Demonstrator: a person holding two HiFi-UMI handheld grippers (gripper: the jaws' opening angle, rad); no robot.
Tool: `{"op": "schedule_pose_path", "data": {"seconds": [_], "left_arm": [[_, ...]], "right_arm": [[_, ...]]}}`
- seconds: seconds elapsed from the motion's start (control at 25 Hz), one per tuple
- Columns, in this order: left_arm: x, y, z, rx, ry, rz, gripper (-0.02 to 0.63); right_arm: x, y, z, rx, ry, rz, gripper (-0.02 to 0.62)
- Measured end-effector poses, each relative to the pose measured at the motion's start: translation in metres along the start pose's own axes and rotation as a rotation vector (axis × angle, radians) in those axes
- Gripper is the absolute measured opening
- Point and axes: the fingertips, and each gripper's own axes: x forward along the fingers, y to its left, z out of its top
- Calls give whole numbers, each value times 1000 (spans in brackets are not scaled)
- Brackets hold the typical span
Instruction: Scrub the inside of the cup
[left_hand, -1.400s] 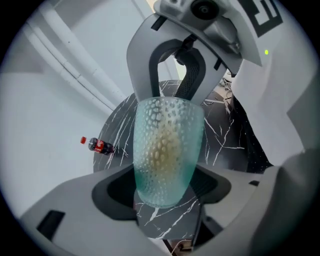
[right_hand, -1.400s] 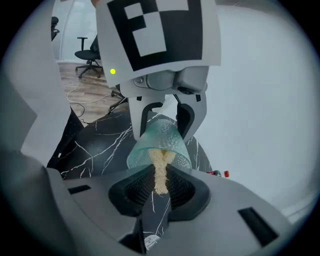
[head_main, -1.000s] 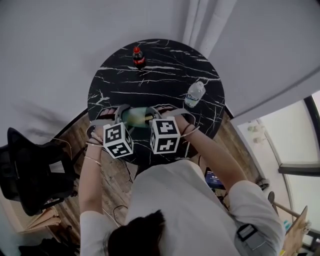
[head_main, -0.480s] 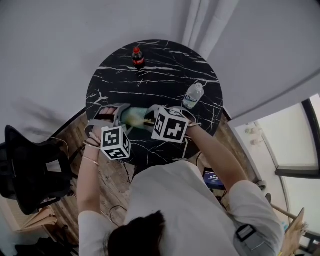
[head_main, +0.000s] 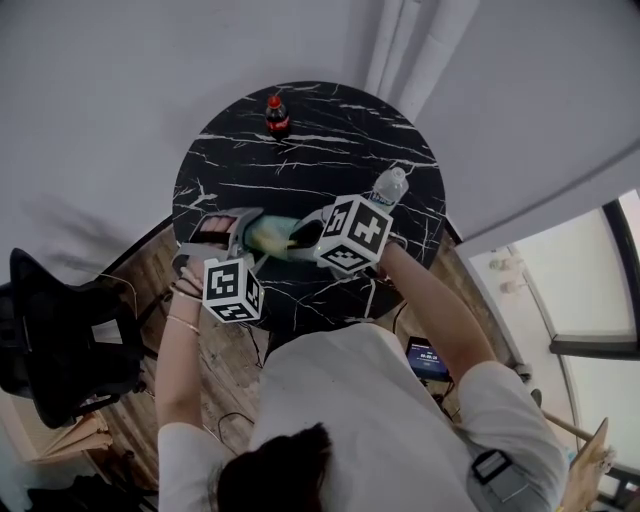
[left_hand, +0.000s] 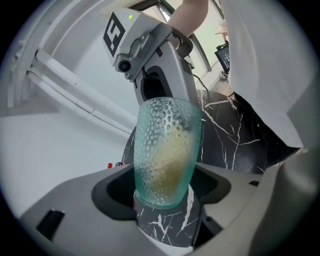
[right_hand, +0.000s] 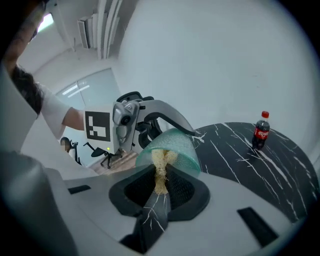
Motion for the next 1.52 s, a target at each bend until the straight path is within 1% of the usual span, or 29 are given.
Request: {"op": "schedule_pose_path", "data": {"seconds": [0.24,0.48,0.68,0.84,1.04,1.16,1.32,1.44,1.52], "left_arm": [[0,-3,-1,8,7,11,327],[-5,-2,-4,-1,11,42,327],[-9,-4,-6,-18,14,57,327],[-12,-3,-6,-36,12,84,327],[-17,0,-5,-88,-8,102,327],[-19,4,-5,-80,-3,131,327],[-22,13,-5,-86,1,189,327],[-23,15,-7,-130,-4,196,327],[-23,16,-8,-134,-4,198,327]], "right_arm": [[1,4,0,97,-37,65,72],[0,14,8,241,-93,192,72],[-2,21,14,338,-143,271,72],[-5,24,23,418,-213,330,71],[-12,26,32,523,-297,399,69],[-15,26,38,579,-331,433,69],[-23,25,51,679,-415,507,69],[-24,17,53,777,-447,521,68],[-23,14,54,844,-455,531,69]]}}
